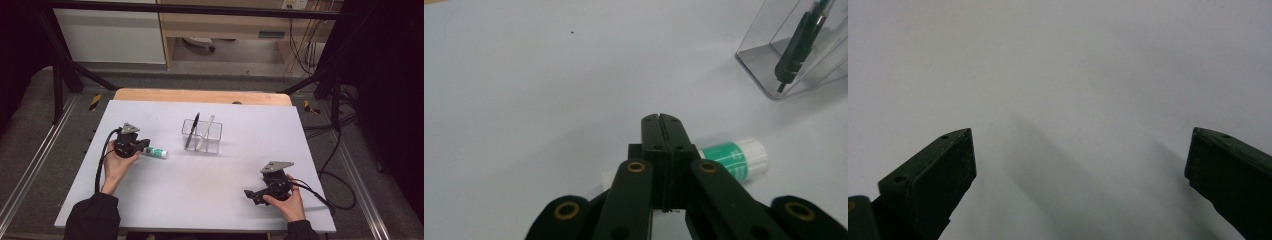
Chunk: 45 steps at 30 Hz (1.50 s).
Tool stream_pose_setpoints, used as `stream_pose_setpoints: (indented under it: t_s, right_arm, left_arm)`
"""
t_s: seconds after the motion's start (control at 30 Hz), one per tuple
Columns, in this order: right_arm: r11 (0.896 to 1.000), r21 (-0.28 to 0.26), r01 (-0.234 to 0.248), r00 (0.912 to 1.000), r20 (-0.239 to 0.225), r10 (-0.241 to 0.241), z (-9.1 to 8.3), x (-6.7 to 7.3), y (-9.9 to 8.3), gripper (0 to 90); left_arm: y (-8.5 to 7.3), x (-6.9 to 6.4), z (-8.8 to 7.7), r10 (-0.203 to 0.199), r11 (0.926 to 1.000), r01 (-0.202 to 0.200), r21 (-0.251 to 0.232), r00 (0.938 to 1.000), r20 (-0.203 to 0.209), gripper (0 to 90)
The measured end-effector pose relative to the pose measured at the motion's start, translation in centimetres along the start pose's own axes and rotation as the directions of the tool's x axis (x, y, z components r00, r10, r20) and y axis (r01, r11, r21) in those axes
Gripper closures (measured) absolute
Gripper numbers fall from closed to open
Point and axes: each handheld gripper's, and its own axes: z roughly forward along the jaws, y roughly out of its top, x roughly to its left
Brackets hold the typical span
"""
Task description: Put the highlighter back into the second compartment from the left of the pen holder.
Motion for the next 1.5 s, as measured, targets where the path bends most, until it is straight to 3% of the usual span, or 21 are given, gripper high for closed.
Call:
stream_pose_setpoints:
  t_s: [0.3, 0.67, 1.5]
  right_arm:
    - [1.0, 0.0, 0.005, 1.0, 0.001, -0.005, 0.0, 0.0, 0.0, 0.9]
    - [1.0, 0.001, 0.001, 1.0, 0.0, -0.001, 0.0, 0.0, 0.0, 0.9]
    - [1.0, -0.011, -0.002, 1.0, -0.001, 0.002, -0.3, 0.0, 0.0, 0.9]
  left_arm:
    - [0.1, -0.3, 1.6, 0.021, 0.9994, -0.021, 0.027, 0.9997, 0.01, 89.5]
    - [-0.7, -0.3, 2.0, 0.04, 0.9949, -0.042, 0.092, 0.999, 0.017, 89.5]
    - [-3.2, -1.6, -1.4, 0.086, 0.9932, -0.09, 0.074, 0.9948, 0.054, 89.5]
